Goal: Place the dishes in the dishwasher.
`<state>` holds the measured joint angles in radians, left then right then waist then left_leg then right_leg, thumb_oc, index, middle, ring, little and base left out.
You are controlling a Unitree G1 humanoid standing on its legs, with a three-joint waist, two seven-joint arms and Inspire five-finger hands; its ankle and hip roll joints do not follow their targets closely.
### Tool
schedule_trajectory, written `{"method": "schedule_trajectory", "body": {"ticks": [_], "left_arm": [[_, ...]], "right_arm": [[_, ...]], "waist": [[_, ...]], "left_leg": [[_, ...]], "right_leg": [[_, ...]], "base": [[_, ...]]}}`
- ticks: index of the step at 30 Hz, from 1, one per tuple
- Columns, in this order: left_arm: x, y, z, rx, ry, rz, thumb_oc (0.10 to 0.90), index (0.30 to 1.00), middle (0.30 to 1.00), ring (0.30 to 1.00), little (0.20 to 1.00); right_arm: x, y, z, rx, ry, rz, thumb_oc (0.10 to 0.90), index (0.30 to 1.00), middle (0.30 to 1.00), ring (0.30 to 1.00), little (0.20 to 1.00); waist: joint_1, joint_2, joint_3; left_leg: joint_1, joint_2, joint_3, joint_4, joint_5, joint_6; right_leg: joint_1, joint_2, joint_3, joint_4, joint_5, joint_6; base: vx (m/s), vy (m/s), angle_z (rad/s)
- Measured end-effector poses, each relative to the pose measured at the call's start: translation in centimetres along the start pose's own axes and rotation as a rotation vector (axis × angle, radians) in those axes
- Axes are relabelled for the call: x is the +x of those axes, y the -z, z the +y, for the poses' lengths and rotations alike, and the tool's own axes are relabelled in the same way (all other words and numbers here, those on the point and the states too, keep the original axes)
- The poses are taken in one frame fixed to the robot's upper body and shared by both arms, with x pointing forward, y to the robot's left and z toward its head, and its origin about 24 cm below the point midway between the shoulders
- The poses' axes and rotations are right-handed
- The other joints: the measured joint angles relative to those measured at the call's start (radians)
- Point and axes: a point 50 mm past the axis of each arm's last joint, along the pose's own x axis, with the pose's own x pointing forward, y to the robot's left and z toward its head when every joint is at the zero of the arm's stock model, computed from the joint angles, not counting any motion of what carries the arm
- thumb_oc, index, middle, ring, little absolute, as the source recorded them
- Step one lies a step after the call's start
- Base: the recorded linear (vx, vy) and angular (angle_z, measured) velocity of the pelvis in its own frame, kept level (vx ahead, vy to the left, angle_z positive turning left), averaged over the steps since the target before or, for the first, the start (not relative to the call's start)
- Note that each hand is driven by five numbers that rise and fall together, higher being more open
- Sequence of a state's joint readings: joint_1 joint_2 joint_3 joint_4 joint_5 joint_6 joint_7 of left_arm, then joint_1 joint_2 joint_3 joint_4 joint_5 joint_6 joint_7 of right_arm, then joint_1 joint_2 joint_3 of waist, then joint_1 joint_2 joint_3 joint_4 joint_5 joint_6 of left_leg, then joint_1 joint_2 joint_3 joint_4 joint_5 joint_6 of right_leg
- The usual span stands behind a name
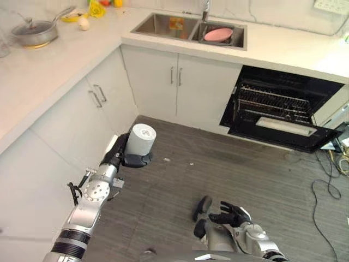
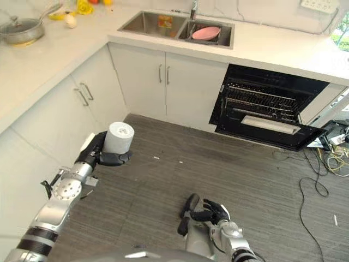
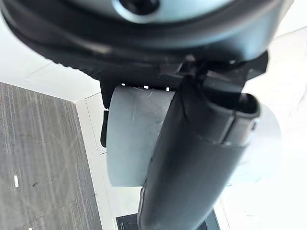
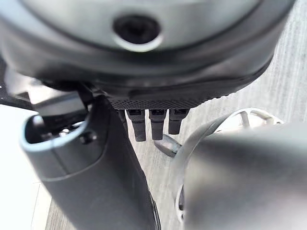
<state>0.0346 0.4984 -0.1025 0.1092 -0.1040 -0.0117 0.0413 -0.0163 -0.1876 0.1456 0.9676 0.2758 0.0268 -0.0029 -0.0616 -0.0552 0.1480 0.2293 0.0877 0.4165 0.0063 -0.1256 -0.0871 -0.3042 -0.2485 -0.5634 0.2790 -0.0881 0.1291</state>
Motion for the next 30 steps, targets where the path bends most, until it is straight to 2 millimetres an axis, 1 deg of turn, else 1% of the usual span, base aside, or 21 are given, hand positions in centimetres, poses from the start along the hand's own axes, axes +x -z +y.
{"method": "schedule_trajectory", "body": {"ticks": [1,2,3,4,6,7,8,9,12,13,14,15,17,18,20,21,23,24,26,28,30], "left_arm": [[-0.3,0.4,-0.7,-0.019,0.015,0.015,0.4,0.3,0.3,0.3,0.3],[-0.5,0.8,-1.3,-0.039,0.026,0.027,0.4,0.3,0.3,0.3,0.3],[-0.2,0.7,-1.3,-0.038,0.032,0.027,0.4,0.3,0.3,0.3,0.3],[-0.3,0.8,-1.4,-0.041,0.033,0.03,0.4,0.3,0.3,0.3,0.3],[-0.2,0.5,-1.6,-0.044,0.045,0.017,0.4,0.3,0.3,0.3,0.3],[-0.1,0.4,-1.5,-0.04,0.041,0.013,0.4,0.3,0.3,0.3,0.3],[0.1,0.1,-1.5,-0.035,0.039,0.003,0.4,0.3,0.3,0.3,0.3],[0.4,-0.2,-1.4,-0.031,0.036,-0.009,0.4,0.3,0.3,0.3,0.3],[0.5,-0.5,-1.7,-0.031,0.046,-0.018,0.4,0.3,0.3,0.3,0.3],[0.6,-0.5,-1.8,-0.03,0.051,-0.019,0.4,0.3,0.3,0.3,0.3],[0.5,-0.2,-1.8,-0.03,0.053,-0.009,0.4,0.3,0.3,0.3,0.3],[0.4,0.0,-1.8,-0.026,0.052,0.001,0.4,0.3,0.3,0.3,0.3],[0.4,0.5,-2.0,-0.026,0.06,0.024,0.4,0.3,0.3,0.3,0.3],[0.4,0.5,-2.1,-0.022,0.066,0.024,0.4,0.3,0.3,0.3,0.3],[0.4,0.3,-3.0,-0.027,0.099,0.016,0.4,0.3,0.3,0.3,0.3],[0.3,0.5,-3.1,-0.007,0.119,0.026,0.4,0.3,0.3,0.3,0.3],[0.4,0.4,-2.0,0.038,0.111,0.021,0.4,0.3,0.3,0.3,0.3],[0.6,0.2,-1.6,0.058,0.106,0.019,0.4,0.3,0.3,0.3,0.3],[1.1,-0.4,-1.4,0.064,0.106,-0.001,0.4,0.3,0.3,0.3,0.3],[1.6,-1.2,-1.4,0.067,0.11,-0.028,0.4,0.3,0.3,0.3,0.3],[1.7,-1.5,-1.2,0.069,0.11,-0.041,0.4,0.3,0.3,0.3,0.3]], "right_arm": [[-0.3,0.8,-0.8,-0.005,0.018,0.019,0.8,0.9,0.9,0.9,0.9],[-0.5,1.5,-1.6,-0.011,0.039,0.038,0.8,0.9,0.9,0.9,0.9],[-0.6,2.5,-1.8,-0.002,0.054,0.08,0.8,0.9,0.9,0.9,0.9],[-0.7,2.4,-2.2,-0.008,0.062,0.08,0.8,0.9,0.9,0.9,0.9],[-0.9,2.2,-3.8,-0.031,0.104,0.072,0.8,0.9,0.9,0.9,0.9],[-0.9,2.0,-4.2,-0.037,0.123,0.064,0.8,0.9,0.9,0.9,0.9],[-0.9,1.7,-4.2,-0.039,0.13,0.054,0.8,0.9,0.9,0.9,0.9],[-0.8,1.1,-4.2,-0.042,0.138,0.03,0.8,0.9,0.9,0.9,0.9],[-0.7,-0.4,-4.0,-0.051,0.132,-0.027,0.8,0.9,0.9,0.9,0.9],[-0.6,-0.8,-3.7,-0.056,0.12,-0.044,0.8,0.9,0.9,0.9,0.9],[-0.5,-1.0,-3.3,-0.062,0.107,-0.049,0.8,0.9,0.9,0.9,0.9],[-0.3,-1.3,-2.9,-0.077,0.091,-0.054,0.8,0.9,0.9,0.9,0.9],[-0.4,-0.7,-3.0,-0.083,0.096,-0.037,0.8,0.9,0.9,0.9,0.9],[-0.4,-0.4,-3.1,-0.084,0.101,-0.031,0.8,0.9,0.9,0.9,0.9],[-0.9,0.7,-4.8,-0.115,0.139,0.005,0.8,0.9,0.9,0.9,0.9],[-1.2,2.1,-4.7,-0.112,0.146,0.05,0.8,0.9,0.9,0.9,0.9],[-1.2,3.0,-3.6,-0.094,0.11,0.079,0.8,0.9,0.9,0.9,0.9],[-1.1,3.0,-3.2,-0.085,0.099,0.075,0.8,0.9,0.9,0.9,0.9],[-1.0,2.9,-2.5,-0.042,0.095,0.06,0.8,0.9,0.9,0.9,0.9],[-0.6,0.8,-2.0,-0.035,0.072,-0.008,0.8,0.9,0.9,0.9,0.9],[-0.5,-2.2,-1.4,-0.041,0.028,-0.121,0.8,0.9,0.9,0.9,0.9]], "waist": [[-0.015,0.025,-0.027],[-0.021,0.057,-0.043],[-0.02,0.031,-0.039],[-0.01,0.039,-0.043],[-0.004,0.052,-0.046],[0.002,0.037,-0.044],[0.006,0.035,-0.046],[0.01,0.011,-0.039],[0.007,-0.003,-0.041],[0.004,-0.014,-0.034],[0.037,-0.027,-0.033],[0.052,-0.027,-0.015],[0.042,-0.012,-0.006],[0.04,-0.01,-0.005],[0.022,0.058,0.0],[0.024,0.049,-0.006],[0.029,-0.011,-0.03],[0.026,-0.021,-0.031],[-0.002,-0.01,-0.025],[0.007,0.03,0.011],[0.003,0.064,0.03]], "left_leg": [[-0.003,0.041,-0.015,0.047,-0.05,-0.026],[-0.001,0.087,-0.048,0.151,-0.08,-0.082],[-0.091,0.154,-0.083,0.443,-0.085,-0.127],[-0.122,0.177,-0.112,0.541,-0.068,-0.166],[-0.242,0.217,-0.145,0.91,0.11,-0.173],[-0.269,0.202,-0.119,0.961,0.091,-0.162],[-0.283,0.178,-0.111,0.933,0.038,-0.129],[-0.307,0.148,-0.095,0.826,-0.01,-0.096],[-0.356,0.149,-0.104,0.501,-0.036,-0.061],[-0.371,0.145,-0.126,0.352,-0.015,-0.06],[-0.345,0.11,-0.263,0.14,0.036,-0.058],[-0.347,0.126,-0.306,0.058,0.108,-0.056],[-0.345,0.155,-0.43,-0.033,0.188,-0.071],[-0.351,0.164,-0.429,-0.042,0.2,-0.081],[-0.349,0.199,-0.401,-0.031,0.244,-0.034],[-0.329,0.184,-0.367,-0.019,0.336,-0.071],[-0.301,0.111,-0.302,-0.037,0.314,-0.027],[-0.289,0.088,-0.269,-0.04,0.304,-0.008],[-0.251,0.05,-0.231,-0.034,0.272,0.023],[-0.198,0.035,-0.137,-0.018,0.222,0.064],[-0.146,0.022,-0.065,-0.023,0.17,0.089]], "right_leg": [[0.015,0.035,0.004,0.016,0.038,-0.044],[0.042,0.066,0.002,0.04,0.047,-0.068],[0.089,0.091,0.022,0.022,0.073,-0.201],[0.114,0.11,0.021,0.009,0.065,-0.208],[0.206,0.178,0.044,-0.04,0.028,-0.245],[0.26,0.203,0.072,-0.093,0.023,-0.249],[0.294,0.211,0.078,-0.134,0.04,-0.257],[0.333,0.224,0.1,-0.184,0.048,-0.255],[0.388,0.251,0.142,-0.247,0.043,-0.242],[0.402,0.257,0.186,-0.259,0.035,-0.23],[0.419,0.254,0.244,-0.287,0.047,-0.222],[0.441,0.253,0.276,-0.287,0.043,-0.212],[0.505,0.257,0.332,-0.293,0.018,-0.172],[0.52,0.255,0.348,-0.3,0.011,-0.162],[0.565,0.27,0.376,-0.303,-0.019,-0.11],[0.584,0.231,0.406,-0.3,-0.037,-0.075],[0.534,0.136,0.396,-0.259,-0.028,-0.036],[0.516,0.113,0.394,-0.241,-0.017,-0.02],[0.496,0.058,0.376,-0.183,0.034,0.026],[0.387,0.009,0.405,0.019,0.06,0.047],[0.242,-0.045,0.359,0.223,0.118,0.088]], "base": [[0.56,-0.11,0.23],[0.51,-0.162,0.25],[0.51,-0.144,0.08],[0.46,-0.141,-0.26],[0.37,-0.027,-0.45],[0.34,0.137,-0.46],[0.33,0.227,-0.6],[0.29,0.268,-0.51],[0.3,0.32,-0.55],[0.3,0.302,-1.05],[0.3,0.292,-1.51],[0.38,0.297,-1.33],[0.33,0.28,-0.88],[0.34,0.35,-0.79],[0.31,0.371,-0.52],[0.26,0.371,-0.52],[0.22,0.362,-0.83],[0.24,0.451,-0.86],[0.25,0.56,-0.71],[0.15,0.403,-1.17],[0.16,0.245,-1.38]]}}
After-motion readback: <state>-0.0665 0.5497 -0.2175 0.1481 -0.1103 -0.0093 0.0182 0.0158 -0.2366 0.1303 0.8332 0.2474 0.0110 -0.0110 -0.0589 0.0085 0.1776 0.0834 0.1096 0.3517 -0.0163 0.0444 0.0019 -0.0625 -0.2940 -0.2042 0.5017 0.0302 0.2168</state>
